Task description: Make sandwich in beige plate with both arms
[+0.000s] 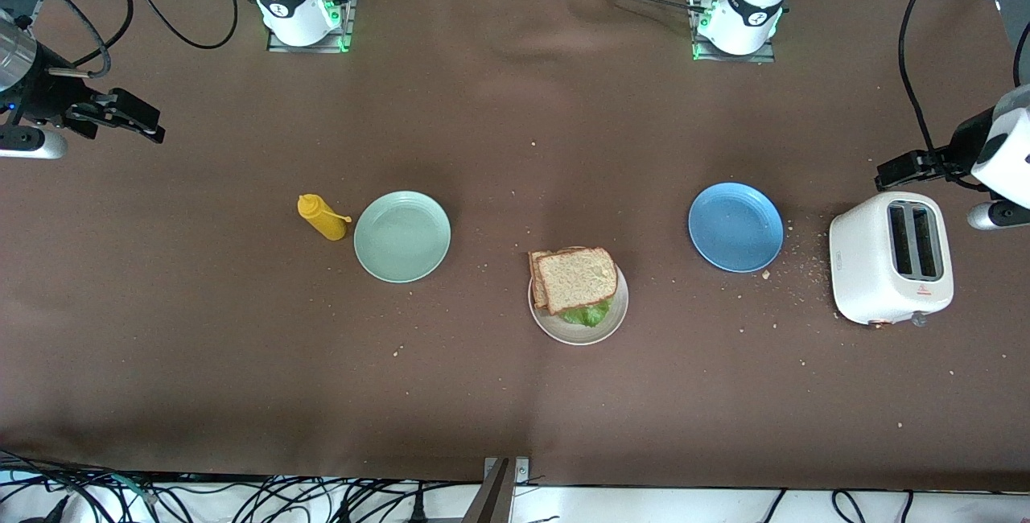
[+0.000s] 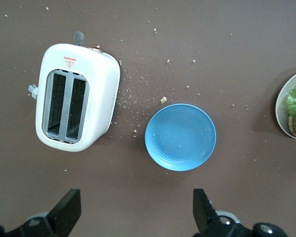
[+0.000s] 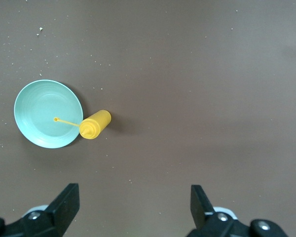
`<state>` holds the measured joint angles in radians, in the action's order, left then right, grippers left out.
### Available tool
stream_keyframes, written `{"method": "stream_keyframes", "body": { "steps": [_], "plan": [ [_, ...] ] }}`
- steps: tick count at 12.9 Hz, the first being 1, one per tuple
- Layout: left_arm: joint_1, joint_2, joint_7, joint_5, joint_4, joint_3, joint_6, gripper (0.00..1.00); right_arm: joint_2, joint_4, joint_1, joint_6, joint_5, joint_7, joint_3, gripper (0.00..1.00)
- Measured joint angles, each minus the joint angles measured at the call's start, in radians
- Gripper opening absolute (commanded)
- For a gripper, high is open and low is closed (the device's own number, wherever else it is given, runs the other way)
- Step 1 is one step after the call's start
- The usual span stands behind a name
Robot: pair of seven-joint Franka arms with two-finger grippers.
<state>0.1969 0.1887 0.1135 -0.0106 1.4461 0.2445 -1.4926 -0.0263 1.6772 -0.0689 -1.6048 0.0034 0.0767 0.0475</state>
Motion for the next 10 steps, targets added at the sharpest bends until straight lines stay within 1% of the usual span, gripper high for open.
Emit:
{"method": "stream_keyframes", "body": {
  "steps": [8, 9, 10],
  "plan": [
    [-0.002, 0.001, 0.001, 0.0, 0.0, -0.006, 0.0, 1.0, 0.0, 0.0, 0.0, 0.0, 0.0, 0.0, -0.001, 1.0],
    [-0.005, 0.001, 0.001, 0.0, 0.0, -0.011, 0.0, 1.0, 0.0, 0.0, 0.0, 0.0, 0.0, 0.0, -0.001, 1.0],
    [-0.02, 0.001, 0.001, 0.0, 0.0, -0.029, -0.001, 1.0, 0.0, 0.0, 0.0, 0.0, 0.0, 0.0, -0.001, 1.0]
  ]
}}
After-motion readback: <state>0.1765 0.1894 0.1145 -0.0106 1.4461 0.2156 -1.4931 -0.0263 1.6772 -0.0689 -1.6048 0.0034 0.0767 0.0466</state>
